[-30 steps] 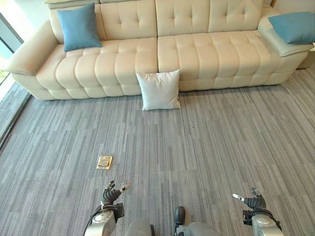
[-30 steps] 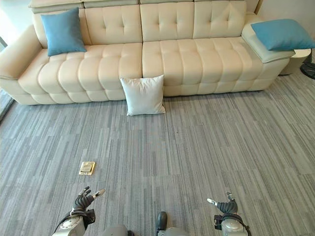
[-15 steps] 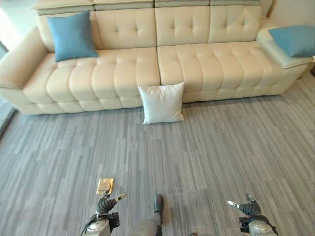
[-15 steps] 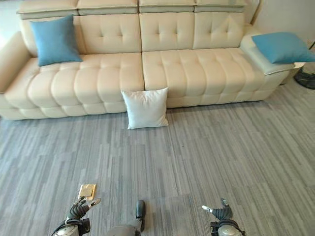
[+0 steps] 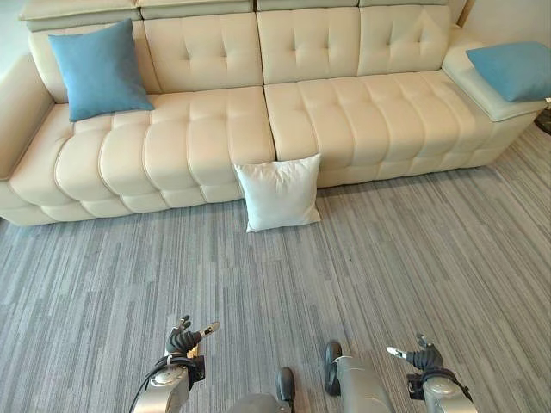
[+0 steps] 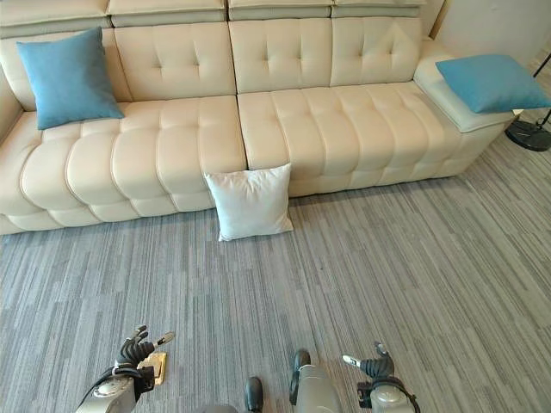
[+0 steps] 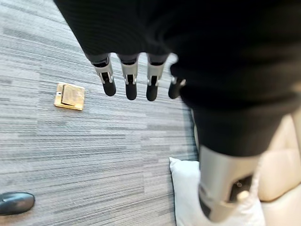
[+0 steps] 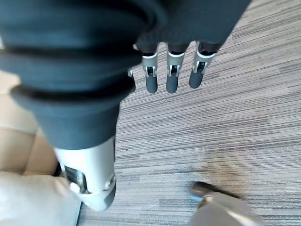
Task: Pick up all the scattered cushions and arrange them neatly on the sofa.
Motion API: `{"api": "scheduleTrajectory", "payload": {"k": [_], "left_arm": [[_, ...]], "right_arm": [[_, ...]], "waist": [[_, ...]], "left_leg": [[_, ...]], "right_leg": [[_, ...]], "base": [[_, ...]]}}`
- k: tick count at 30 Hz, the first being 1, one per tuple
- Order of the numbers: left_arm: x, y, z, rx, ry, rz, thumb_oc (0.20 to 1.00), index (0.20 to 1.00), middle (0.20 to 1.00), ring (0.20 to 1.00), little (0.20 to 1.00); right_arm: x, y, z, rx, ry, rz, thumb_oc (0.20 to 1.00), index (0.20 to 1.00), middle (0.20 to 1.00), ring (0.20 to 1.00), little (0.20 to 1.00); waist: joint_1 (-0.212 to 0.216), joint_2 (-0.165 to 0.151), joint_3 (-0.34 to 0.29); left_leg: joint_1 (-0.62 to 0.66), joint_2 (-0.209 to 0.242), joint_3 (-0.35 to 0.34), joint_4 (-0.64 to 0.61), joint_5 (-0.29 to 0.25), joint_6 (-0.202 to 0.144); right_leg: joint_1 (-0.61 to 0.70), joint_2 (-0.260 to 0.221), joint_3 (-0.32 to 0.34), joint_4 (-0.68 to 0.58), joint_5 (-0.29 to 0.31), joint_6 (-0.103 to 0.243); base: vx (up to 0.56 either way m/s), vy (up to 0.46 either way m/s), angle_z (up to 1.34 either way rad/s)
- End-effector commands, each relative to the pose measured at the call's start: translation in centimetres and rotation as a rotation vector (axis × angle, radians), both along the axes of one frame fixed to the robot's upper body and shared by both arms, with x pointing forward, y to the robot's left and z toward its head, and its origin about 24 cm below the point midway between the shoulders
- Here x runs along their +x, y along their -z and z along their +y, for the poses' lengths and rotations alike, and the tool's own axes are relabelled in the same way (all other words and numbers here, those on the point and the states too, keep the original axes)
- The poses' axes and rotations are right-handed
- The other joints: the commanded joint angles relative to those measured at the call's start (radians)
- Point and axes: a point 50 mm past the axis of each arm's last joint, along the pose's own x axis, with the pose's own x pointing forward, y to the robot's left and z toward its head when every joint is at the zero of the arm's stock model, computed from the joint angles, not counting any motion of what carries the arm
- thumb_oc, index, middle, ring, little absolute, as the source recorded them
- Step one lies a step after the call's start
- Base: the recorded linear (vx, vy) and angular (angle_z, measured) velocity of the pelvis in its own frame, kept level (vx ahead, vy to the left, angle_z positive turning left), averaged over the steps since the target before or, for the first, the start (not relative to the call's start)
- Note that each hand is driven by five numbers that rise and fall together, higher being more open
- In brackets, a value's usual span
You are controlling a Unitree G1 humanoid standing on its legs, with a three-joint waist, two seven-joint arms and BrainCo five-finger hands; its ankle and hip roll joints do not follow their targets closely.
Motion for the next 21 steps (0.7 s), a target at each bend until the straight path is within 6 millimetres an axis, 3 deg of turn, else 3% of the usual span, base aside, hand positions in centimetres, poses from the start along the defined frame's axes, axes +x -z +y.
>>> {"api": "scheduleTrajectory", "payload": {"k": [1,3,4,9,12,13,14,17,18,21], "left_arm": [[0.9,-1.4,0.0,0.021,0.032,-0.089,1.0,1.0,1.0,1.0,1.0],[0.9,-1.0,-0.8,-0.019,0.024,-0.087,1.0,1.0,1.0,1.0,1.0],[0.9,-1.0,-0.9,-0.019,0.023,-0.087,1.0,1.0,1.0,1.0,1.0],[1.3,-0.9,-1.8,-0.07,0.014,-0.105,1.0,1.0,1.0,1.0,1.0],[1.4,-0.9,-2.0,-0.078,0.015,-0.108,1.0,1.0,1.0,1.0,1.0],[1.4,-0.9,-2.0,-0.078,0.015,-0.108,1.0,1.0,1.0,1.0,1.0],[1.4,-0.9,-2.1,-0.085,0.01,-0.109,1.0,1.0,1.0,1.0,1.0],[1.3,-0.7,-2.2,-0.088,0.014,-0.096,1.0,1.0,1.0,1.0,1.0],[1.1,-0.6,-2.3,-0.087,0.021,-0.086,1.0,1.0,1.0,1.0,1.0],[0.6,-0.3,-2.4,-0.081,0.033,-0.062,1.0,1.0,1.0,1.0,1.0]], "right_arm": [[1.1,-1.2,-2.2,-0.069,0.023,-0.042,1.0,1.0,1.0,1.0,1.0],[0.5,-1.0,-2.5,-0.068,0.032,-0.026,1.0,1.0,1.0,1.0,1.0],[0.5,-1.0,-2.5,-0.068,0.032,-0.026,1.0,1.0,1.0,1.0,1.0],[0.3,-1.3,-3.5,-0.081,0.051,-0.039,1.0,1.0,1.0,1.0,1.0],[0.8,-1.7,-3.7,-0.087,0.042,-0.061,1.0,1.0,1.0,1.0,1.0],[0.8,-1.7,-3.7,-0.087,0.042,-0.061,1.0,1.0,1.0,1.0,1.0],[0.8,-1.7,-3.7,-0.088,0.039,-0.058,1.0,1.0,1.0,1.0,1.0],[0.5,-1.5,-3.7,-0.091,0.046,-0.041,1.0,1.0,1.0,1.0,1.0],[0.4,-1.4,-3.5,-0.081,0.043,-0.037,1.0,1.0,1.0,1.0,1.0],[0.1,-1.1,-3.0,-0.081,0.017,-0.016,1.0,1.0,1.0,1.0,1.0]], "waist": [[-0.011,-0.002,-0.002],[-0.019,0.003,-0.028],[-0.021,0.004,-0.027],[-0.028,0.008,-0.03],[-0.019,0.0,-0.007],[-0.02,0.001,-0.008],[-0.014,-0.005,0.002],[-0.01,-0.015,0.008],[-0.008,-0.025,0.008],[-0.008,-0.03,0.005]], "left_leg": [[0.054,0.053,-0.044,0.014,-0.08,-0.07],[0.076,0.079,-0.056,0.068,-0.093,-0.088],[0.075,0.08,-0.057,0.07,-0.094,-0.088],[0.003,0.105,-0.073,0.312,0.004,-0.145],[-0.084,0.101,-0.088,0.515,0.066,-0.153],[-0.088,0.102,-0.09,0.521,0.063,-0.153],[-0.135,0.116,-0.071,0.604,0.064,-0.145],[-0.188,0.116,-0.047,0.585,0.031,-0.131],[-0.224,0.11,-0.03,0.477,-0.018,-0.114],[-0.223,0.097,-0.032,0.265,-0.006,-0.113]], "right_leg": [[0.167,0.034,-0.02,-0.098,0.075,0.001],[0.199,0.045,-0.024,-0.073,0.066,-0.032],[0.199,0.045,-0.025,-0.072,0.064,-0.032],[0.265,0.064,-0.036,-0.047,-0.006,-0.092],[0.31,0.074,-0.036,-0.03,-0.049,-0.128],[0.309,0.075,-0.038,-0.029,-0.049,-0.129],[0.329,0.078,-0.039,-0.02,-0.073,-0.143],[0.355,0.068,-0.052,-0.017,-0.088,-0.145],[0.378,0.06,-0.063,-0.025,-0.098,-0.142],[0.41,0.054,-0.085,-0.023,-0.126,-0.134]], "base": [[0.29,-0.148,-0.07],[0.43,-0.246,0.2],[0.48,-0.327,0.15],[0.26,-0.224,0.34],[0.22,-0.223,0.01],[0.22,-0.207,0.12],[0.2,-0.188,0.22],[0.2,-0.131,0.18],[0.22,-0.059,0.12],[0.27,-0.006,0.22]]}}
